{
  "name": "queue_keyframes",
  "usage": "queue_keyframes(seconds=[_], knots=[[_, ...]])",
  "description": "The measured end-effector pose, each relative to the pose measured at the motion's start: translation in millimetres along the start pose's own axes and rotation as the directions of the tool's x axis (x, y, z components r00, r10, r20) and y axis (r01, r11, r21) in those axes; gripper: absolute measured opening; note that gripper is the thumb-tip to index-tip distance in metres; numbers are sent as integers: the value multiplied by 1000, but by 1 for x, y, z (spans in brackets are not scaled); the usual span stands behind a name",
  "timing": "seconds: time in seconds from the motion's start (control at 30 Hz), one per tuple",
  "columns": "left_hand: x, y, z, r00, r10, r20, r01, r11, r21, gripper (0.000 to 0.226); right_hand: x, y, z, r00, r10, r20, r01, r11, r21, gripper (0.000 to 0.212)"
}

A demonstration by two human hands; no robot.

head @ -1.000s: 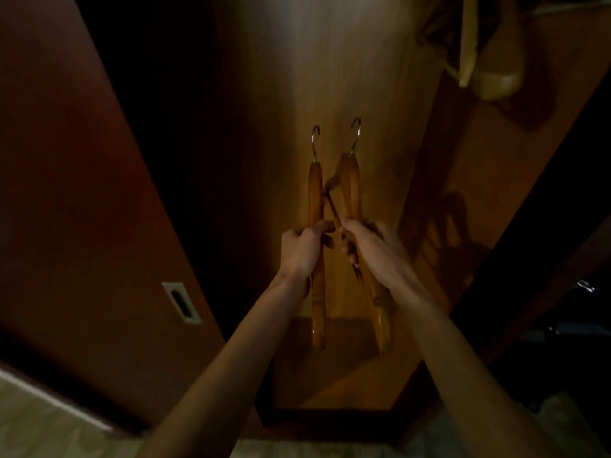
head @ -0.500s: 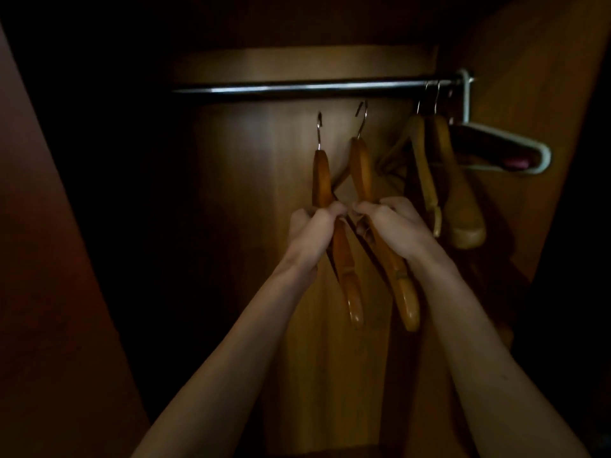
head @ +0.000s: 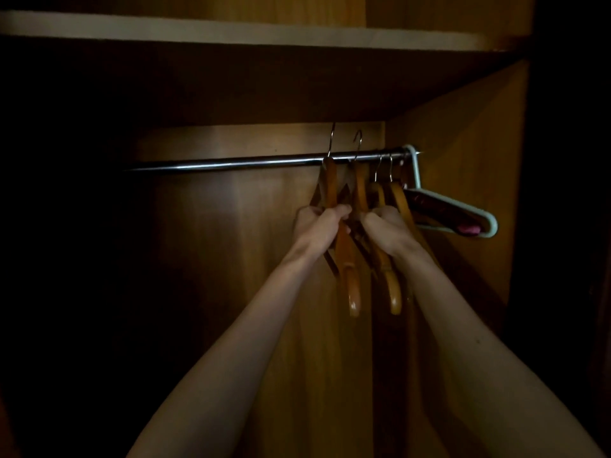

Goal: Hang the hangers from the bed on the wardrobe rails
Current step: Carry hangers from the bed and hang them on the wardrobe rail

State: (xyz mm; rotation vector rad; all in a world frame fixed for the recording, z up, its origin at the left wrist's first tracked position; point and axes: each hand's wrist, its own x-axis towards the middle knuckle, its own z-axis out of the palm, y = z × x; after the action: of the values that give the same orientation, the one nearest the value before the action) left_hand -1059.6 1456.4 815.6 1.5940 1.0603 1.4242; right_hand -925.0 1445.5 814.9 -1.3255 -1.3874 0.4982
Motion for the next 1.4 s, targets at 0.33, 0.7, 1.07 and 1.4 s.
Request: queue_keyframes(seconds=[0.33, 0.7, 1.07, 1.4], knots=[[39, -12, 35, 998, -54, 21, 55, 998, -40, 21, 23, 6, -16, 998, 41, -44, -44, 996, -77, 24], [49, -24, 49, 988, -115, 99, 119, 992, -39, 28, 50, 5, -29, 997, 75, -26, -79, 966, -246, 20], [38, -37, 49, 991, -109, 82, 112, 993, -24, 32, 41, 10, -18, 995, 9, -95, -55, 870, -490, 13], [1, -69, 49, 997, 58, 41, -56, 997, -54, 46, -66, 54, -7, 956, -222, -189, 107, 869, -483, 19]])
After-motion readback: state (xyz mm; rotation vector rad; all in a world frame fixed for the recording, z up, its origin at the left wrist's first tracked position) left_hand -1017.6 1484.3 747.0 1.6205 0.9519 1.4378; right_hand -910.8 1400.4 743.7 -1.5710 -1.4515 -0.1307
